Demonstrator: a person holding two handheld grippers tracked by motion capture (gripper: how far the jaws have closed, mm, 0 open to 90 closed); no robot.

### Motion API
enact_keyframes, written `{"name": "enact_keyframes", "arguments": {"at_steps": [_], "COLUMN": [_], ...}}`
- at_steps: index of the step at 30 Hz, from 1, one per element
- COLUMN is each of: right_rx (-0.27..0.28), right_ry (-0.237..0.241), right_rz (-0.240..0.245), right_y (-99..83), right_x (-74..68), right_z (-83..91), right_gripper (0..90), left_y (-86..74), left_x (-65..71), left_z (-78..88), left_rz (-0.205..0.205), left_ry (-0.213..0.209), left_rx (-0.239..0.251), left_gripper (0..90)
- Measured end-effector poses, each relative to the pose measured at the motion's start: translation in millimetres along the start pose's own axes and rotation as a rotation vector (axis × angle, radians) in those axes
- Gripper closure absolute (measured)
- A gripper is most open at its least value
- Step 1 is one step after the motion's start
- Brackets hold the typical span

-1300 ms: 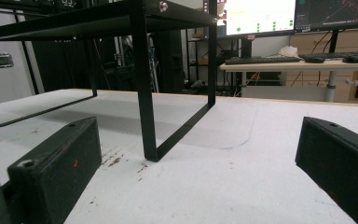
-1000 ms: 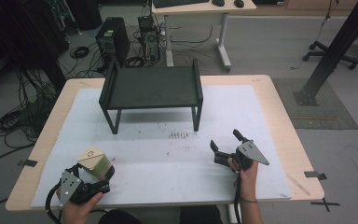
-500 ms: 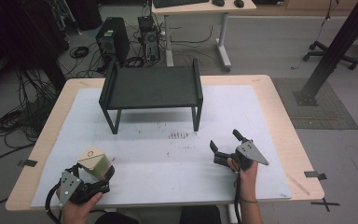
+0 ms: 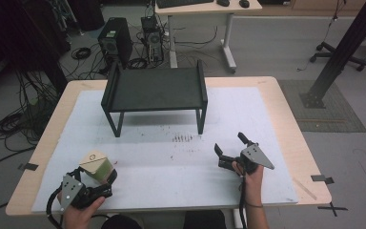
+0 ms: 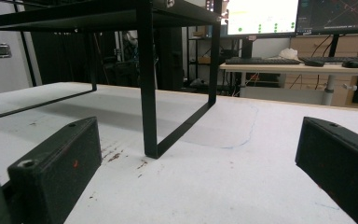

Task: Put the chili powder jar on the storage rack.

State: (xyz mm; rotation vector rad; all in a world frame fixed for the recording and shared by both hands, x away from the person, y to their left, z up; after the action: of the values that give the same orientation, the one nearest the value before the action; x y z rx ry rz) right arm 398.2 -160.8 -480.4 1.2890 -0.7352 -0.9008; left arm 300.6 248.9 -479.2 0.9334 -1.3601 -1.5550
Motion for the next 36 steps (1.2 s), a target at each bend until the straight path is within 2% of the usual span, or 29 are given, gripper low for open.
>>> {"name": "enact_keyframes", "arguments": {"at_steps": [22, 36], "right_rx": [-0.002, -0.002], "right_ry": [-0.001, -0.001], "right_rz": [0.003, 0.004], "right_y": [-0.1, -0.2], "right_x": [-0.3, -0.4], "right_z": [-0.2, -0.2], "right_gripper": [0.1, 0.1], "left_y": [-0.2, -0.3], "left_x": [0.0, -0.7], "left_z": [-0.3, 0.0], "left_rz": [0.001, 0.004], "left_ry": [-0.002, 0.01], "left_rx": [-0.003, -0.004], "left_gripper": [0.2, 1.7]}}
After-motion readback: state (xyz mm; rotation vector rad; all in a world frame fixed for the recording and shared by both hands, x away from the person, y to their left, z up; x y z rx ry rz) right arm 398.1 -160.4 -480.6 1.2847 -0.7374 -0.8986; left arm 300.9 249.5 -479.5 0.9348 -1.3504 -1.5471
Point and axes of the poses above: each handheld gripper's, and its own axes: z roughly backward along the jaws, y roughly out of its top, x roughly to its right, the point moved 9 cm from there along -z, roughly forward along the jaws, and after that the axes turned 8 degrees about -x, right-handed, at the moved point
